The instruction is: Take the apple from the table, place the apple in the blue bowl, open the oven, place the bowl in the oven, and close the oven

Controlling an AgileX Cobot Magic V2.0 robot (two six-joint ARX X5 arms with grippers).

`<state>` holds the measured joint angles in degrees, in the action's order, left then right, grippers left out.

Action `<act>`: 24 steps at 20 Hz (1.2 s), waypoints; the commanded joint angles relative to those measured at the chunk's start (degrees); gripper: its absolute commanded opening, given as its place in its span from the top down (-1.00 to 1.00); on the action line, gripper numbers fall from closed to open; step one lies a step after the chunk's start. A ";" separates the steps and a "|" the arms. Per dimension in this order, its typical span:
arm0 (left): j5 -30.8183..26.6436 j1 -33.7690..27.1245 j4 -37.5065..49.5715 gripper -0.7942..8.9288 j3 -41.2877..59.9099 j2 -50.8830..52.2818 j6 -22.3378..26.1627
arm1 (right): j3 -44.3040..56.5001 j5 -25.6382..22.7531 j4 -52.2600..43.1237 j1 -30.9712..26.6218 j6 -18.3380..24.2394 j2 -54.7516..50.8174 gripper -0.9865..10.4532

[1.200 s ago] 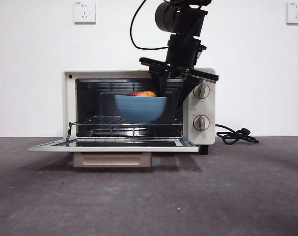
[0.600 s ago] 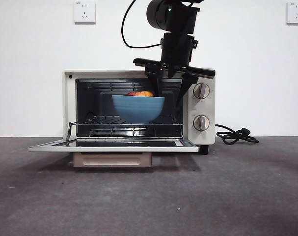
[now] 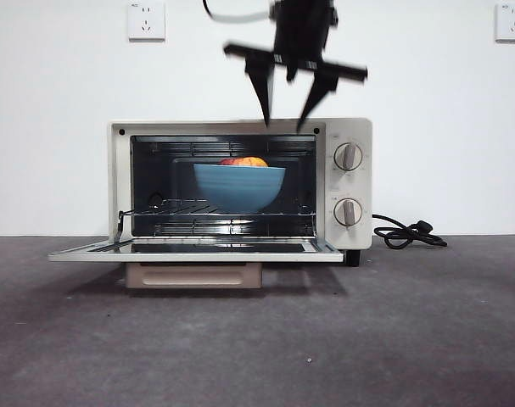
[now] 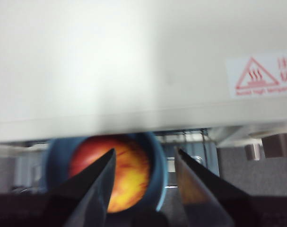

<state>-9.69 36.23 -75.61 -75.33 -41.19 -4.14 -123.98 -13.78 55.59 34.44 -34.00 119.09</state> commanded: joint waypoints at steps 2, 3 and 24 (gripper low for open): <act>-5.66 0.20 0.42 0.85 -0.07 -1.92 -0.11 | -0.26 -1.73 -0.07 2.56 10.97 -5.73 0.63; -7.17 0.20 0.50 0.85 -0.07 -2.86 -0.09 | -0.26 -1.81 0.42 3.37 13.88 -7.61 0.69; 49.79 -41.09 44.76 0.85 26.01 -35.56 -2.38 | -0.22 -1.73 23.21 5.73 29.46 -48.00 0.83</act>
<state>39.31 -4.78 -31.88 -49.82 -75.85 -4.16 -124.18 -15.57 77.65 40.10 -4.25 70.85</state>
